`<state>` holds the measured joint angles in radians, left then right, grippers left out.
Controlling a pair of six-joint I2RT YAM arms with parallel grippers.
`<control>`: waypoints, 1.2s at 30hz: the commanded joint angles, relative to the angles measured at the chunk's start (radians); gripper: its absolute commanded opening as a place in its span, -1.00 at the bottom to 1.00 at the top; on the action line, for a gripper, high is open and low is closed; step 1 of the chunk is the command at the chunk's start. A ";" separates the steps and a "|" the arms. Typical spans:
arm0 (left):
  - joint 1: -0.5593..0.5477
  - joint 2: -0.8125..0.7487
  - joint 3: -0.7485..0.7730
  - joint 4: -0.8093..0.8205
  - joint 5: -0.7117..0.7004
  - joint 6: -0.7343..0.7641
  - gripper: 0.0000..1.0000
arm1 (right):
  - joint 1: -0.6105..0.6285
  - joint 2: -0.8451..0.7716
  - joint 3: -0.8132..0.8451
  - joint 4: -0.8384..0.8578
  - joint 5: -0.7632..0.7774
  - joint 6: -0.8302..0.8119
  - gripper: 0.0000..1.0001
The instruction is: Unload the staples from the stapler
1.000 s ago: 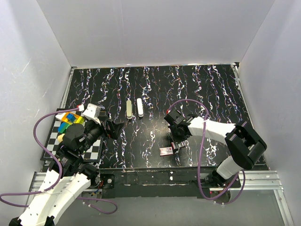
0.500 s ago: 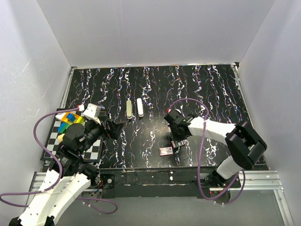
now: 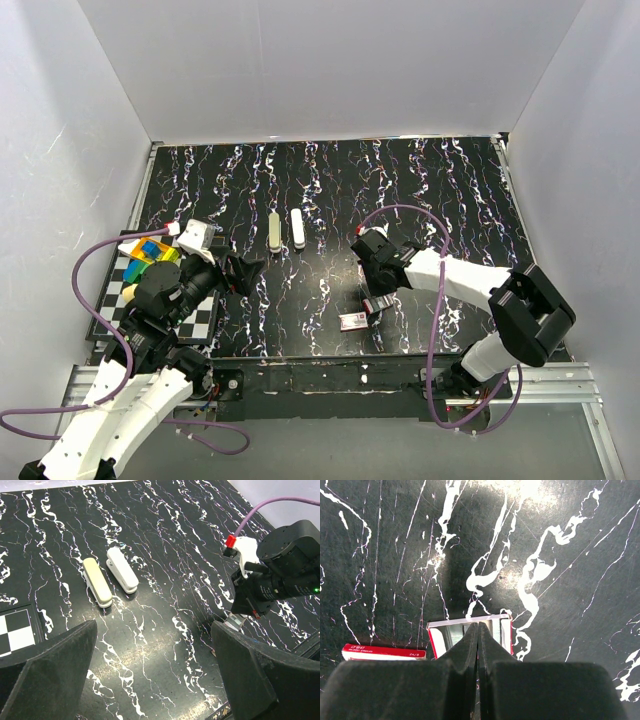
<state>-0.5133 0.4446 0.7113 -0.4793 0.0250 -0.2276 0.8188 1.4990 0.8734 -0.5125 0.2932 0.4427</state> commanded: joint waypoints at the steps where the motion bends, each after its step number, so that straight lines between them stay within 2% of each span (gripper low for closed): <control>1: 0.006 0.005 0.002 -0.005 -0.008 0.005 0.96 | -0.003 -0.016 0.015 0.011 0.018 0.013 -0.97; 2: 0.006 0.006 0.002 -0.005 -0.005 0.005 0.96 | -0.003 -0.014 0.015 0.008 0.023 0.013 -0.97; 6: 0.007 0.005 0.001 -0.004 -0.007 0.005 0.96 | -0.001 -0.035 0.004 -0.001 0.037 0.019 -0.69; 21: 0.006 0.032 -0.001 -0.005 0.021 0.010 0.96 | -0.020 -0.164 -0.033 -0.113 0.101 0.096 -0.58; 26: 0.007 0.066 0.001 -0.002 0.088 0.019 0.96 | -0.023 -0.172 -0.031 -0.161 0.092 0.110 -0.56; 31: 0.006 0.114 -0.001 0.014 0.196 0.007 0.95 | -0.032 -0.256 -0.092 -0.139 0.078 0.102 -0.22; 36: 0.004 0.201 0.028 0.018 0.271 -0.042 0.82 | -0.061 -0.278 -0.102 -0.112 0.009 0.057 -0.17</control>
<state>-0.5125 0.5953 0.7116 -0.4706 0.2039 -0.2317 0.7818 1.2404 0.7731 -0.6491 0.3485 0.5228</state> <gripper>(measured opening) 0.926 0.408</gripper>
